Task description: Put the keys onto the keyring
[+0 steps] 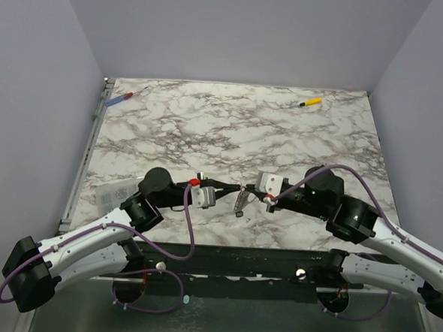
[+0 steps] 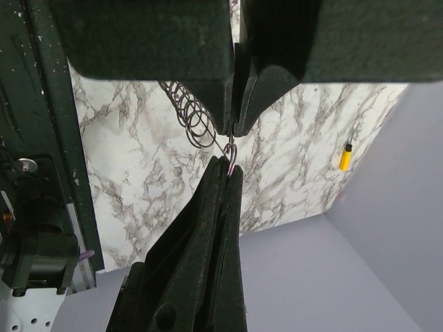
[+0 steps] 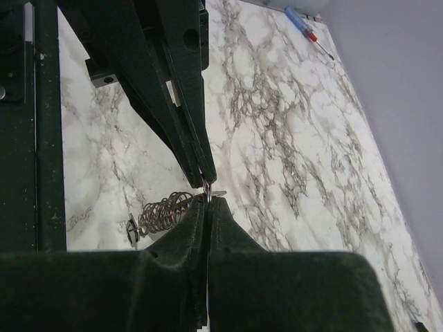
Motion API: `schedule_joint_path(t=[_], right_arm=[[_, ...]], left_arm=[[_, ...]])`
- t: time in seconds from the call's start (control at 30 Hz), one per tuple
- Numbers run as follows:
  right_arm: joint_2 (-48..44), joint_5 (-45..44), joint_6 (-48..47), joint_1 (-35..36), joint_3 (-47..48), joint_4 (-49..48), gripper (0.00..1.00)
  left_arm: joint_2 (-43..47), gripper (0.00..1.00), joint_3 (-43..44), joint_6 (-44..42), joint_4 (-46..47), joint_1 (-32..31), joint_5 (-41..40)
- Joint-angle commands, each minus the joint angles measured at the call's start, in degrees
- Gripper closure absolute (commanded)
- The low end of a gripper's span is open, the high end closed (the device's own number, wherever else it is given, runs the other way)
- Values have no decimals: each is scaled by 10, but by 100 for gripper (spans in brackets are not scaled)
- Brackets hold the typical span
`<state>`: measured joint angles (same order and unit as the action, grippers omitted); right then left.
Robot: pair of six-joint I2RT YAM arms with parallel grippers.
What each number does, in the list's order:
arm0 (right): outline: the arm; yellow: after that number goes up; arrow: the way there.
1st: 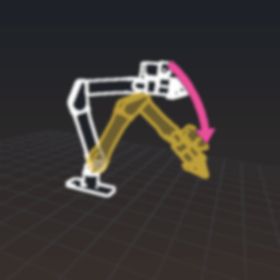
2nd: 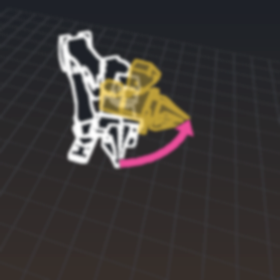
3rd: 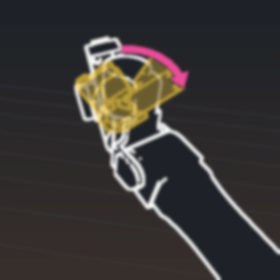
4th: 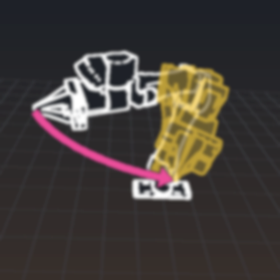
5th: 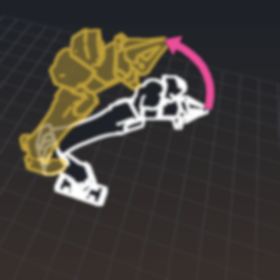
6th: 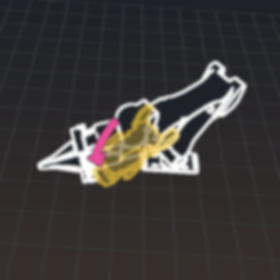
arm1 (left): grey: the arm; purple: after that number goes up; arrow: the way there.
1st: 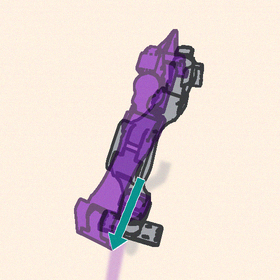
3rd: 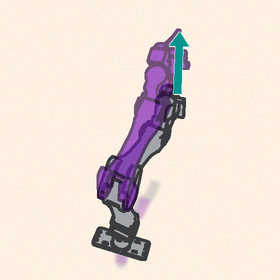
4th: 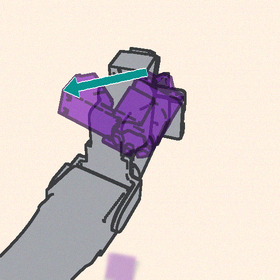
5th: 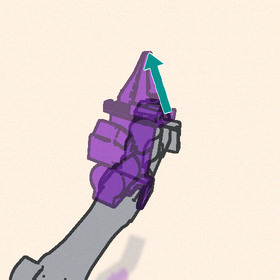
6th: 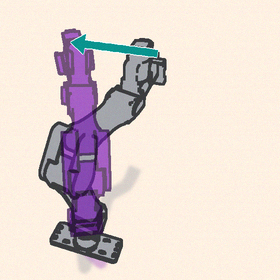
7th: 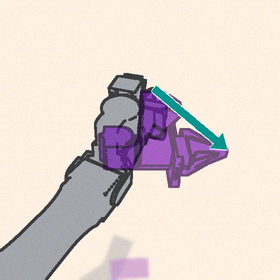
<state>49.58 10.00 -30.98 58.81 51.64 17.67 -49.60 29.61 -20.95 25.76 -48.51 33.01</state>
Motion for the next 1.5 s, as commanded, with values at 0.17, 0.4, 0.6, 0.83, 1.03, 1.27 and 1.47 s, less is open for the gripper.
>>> schedule_joint_path(t=[0.17, 0.4, 0.6, 0.83, 1.03, 1.27, 1.47], right_arm=[[-34, 4, 14, 2, -12, -72, 99], [-26, 6, 15, 2, -14, -71, 99], [-23, 8, 15, 2, -13, -67, 99], [-15, 24, 17, 2, -9, -60, 99], [-10, 40, 21, 2, -5, -62, 99], [-9, 61, 26, 2, 0, -62, 99], [-5, 71, 27, 2, 2, -65, 99]], left_arm=[[5, 100, -2, -6, 1, -2, 15], [8, 89, -2, -7, 1, -2, 15], [21, 64, -7, -16, 3, -3, 16], [23, 60, -8, -16, 6, -2, 27], [23, 60, -9, -13, 11, -2, 28], [25, 63, -10, -12, 13, -3, 25], [27, 65, -10, -12, 14, -2, 25]])
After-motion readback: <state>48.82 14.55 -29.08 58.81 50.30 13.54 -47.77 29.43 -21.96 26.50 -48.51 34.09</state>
